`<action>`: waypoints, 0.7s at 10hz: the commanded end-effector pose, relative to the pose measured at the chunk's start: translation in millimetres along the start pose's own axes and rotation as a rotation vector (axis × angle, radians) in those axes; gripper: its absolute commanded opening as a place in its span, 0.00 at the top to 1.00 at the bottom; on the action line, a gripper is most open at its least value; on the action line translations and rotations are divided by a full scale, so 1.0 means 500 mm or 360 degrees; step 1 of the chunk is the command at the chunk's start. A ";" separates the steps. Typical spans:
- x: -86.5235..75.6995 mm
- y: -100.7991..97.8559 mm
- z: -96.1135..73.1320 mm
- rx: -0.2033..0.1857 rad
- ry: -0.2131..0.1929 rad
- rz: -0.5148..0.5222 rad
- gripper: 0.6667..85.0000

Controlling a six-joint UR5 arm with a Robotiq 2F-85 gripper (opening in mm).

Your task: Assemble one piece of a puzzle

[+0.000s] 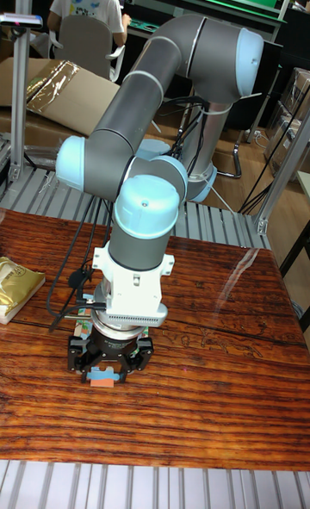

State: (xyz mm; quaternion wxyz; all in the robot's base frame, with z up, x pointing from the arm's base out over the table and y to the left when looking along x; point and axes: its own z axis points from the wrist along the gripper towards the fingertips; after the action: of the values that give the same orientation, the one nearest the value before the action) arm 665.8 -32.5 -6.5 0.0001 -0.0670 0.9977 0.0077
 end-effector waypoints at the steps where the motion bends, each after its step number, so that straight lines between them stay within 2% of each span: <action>1: -0.004 -0.005 -0.002 0.0005 -0.0013 0.0017 0.32; 5: -0.004 -0.004 -0.009 0.0017 -0.0010 0.0046 0.36; 7: -0.002 0.005 -0.008 -0.0009 0.0000 0.0034 0.35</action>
State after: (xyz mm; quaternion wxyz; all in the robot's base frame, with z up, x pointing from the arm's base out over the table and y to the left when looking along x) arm 666.7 -33.5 -3.8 0.0005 -0.0593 0.9982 0.0021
